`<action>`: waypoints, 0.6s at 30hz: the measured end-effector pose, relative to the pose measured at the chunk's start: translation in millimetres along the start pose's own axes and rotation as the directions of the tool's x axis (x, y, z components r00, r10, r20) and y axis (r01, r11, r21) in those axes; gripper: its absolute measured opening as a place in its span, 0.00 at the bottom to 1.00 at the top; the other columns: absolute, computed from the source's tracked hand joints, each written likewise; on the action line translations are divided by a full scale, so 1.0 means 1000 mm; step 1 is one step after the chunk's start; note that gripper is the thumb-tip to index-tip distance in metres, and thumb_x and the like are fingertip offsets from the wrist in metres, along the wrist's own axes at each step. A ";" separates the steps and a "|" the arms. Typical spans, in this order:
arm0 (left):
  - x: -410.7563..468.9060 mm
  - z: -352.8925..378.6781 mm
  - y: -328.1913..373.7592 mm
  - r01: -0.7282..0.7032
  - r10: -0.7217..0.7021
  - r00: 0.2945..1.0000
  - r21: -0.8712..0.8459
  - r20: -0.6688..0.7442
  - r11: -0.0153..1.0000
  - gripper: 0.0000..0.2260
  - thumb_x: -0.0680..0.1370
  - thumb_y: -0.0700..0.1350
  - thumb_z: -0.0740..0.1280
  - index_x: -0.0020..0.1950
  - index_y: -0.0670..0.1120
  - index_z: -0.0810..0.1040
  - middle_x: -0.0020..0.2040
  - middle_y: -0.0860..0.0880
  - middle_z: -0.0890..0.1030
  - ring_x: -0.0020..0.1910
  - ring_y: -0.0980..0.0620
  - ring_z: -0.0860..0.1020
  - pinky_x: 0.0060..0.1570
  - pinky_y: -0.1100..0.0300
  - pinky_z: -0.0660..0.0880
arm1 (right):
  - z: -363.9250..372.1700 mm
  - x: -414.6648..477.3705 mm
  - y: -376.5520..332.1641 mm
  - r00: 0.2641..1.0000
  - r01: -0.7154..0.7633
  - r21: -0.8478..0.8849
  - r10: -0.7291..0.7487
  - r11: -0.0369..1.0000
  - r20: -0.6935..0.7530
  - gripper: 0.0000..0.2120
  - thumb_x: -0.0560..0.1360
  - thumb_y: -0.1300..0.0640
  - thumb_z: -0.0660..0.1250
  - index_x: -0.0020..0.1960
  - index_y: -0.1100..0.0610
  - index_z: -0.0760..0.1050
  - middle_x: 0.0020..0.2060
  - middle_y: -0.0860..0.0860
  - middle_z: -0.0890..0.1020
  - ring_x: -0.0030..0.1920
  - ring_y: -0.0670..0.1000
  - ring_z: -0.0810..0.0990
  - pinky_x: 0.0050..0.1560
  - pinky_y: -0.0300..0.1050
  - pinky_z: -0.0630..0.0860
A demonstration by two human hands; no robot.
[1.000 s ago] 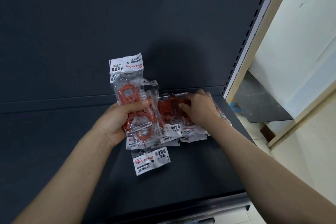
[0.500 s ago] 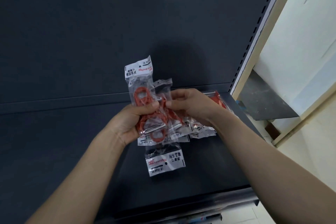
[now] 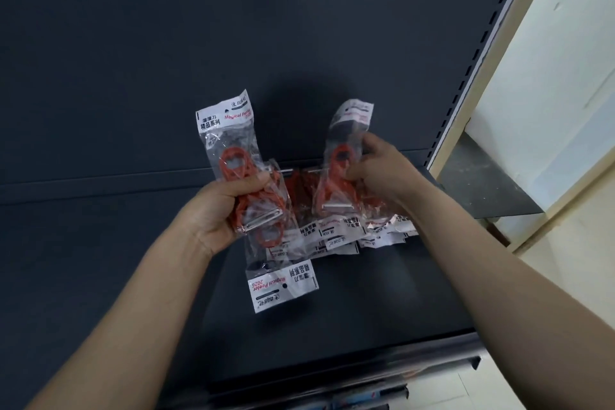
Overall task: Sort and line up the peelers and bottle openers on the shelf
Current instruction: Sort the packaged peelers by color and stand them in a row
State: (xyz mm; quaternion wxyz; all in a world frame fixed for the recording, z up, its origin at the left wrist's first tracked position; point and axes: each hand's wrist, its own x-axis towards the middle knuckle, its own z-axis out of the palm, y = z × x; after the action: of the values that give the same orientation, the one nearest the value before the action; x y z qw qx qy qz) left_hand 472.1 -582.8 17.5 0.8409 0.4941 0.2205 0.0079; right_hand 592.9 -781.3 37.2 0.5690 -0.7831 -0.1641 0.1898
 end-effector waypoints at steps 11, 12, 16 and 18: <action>0.005 0.012 -0.007 0.048 -0.056 0.992 0.076 0.111 0.996 0.14 0.65 0.40 0.72 0.50 0.40 0.80 0.46 0.42 0.84 0.40 0.47 0.84 0.38 0.54 0.81 | -0.002 0.004 0.015 0.936 -0.164 0.311 0.247 0.936 -0.250 0.06 0.72 0.66 0.70 0.44 0.61 0.73 0.40 0.59 0.82 0.42 0.59 0.83 0.45 0.52 0.82; 0.005 0.014 -0.008 0.061 -0.071 0.987 0.072 0.143 0.996 0.12 0.66 0.40 0.72 0.48 0.40 0.81 0.46 0.42 0.84 0.40 0.47 0.84 0.38 0.54 0.81 | 0.000 0.005 0.016 0.937 -0.156 0.370 0.255 0.916 -0.237 0.08 0.72 0.67 0.70 0.42 0.61 0.71 0.39 0.58 0.82 0.41 0.57 0.83 0.42 0.50 0.82; 0.006 0.026 -0.011 0.078 -0.090 0.978 0.069 0.189 0.995 0.08 0.67 0.39 0.70 0.44 0.40 0.83 0.43 0.42 0.84 0.39 0.47 0.84 0.35 0.56 0.80 | 0.012 0.004 0.015 0.969 -0.192 0.459 0.242 0.868 -0.052 0.07 0.72 0.68 0.70 0.42 0.64 0.71 0.35 0.59 0.84 0.39 0.57 0.85 0.38 0.48 0.82; 0.008 0.029 -0.010 0.060 -0.076 0.986 0.109 0.149 0.992 0.11 0.66 0.38 0.71 0.47 0.39 0.81 0.44 0.41 0.84 0.39 0.47 0.84 0.35 0.56 0.80 | 0.010 0.004 0.015 0.968 -0.223 0.436 0.250 0.872 -0.005 0.07 0.71 0.67 0.70 0.43 0.65 0.72 0.37 0.60 0.84 0.41 0.58 0.85 0.43 0.51 0.82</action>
State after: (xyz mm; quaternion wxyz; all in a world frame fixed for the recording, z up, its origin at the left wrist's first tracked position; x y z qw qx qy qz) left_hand 487.9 -610.1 18.2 0.8283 0.5285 0.1721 -0.0704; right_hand 591.7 -775.4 19.8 0.7056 -0.6569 -0.0036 0.2656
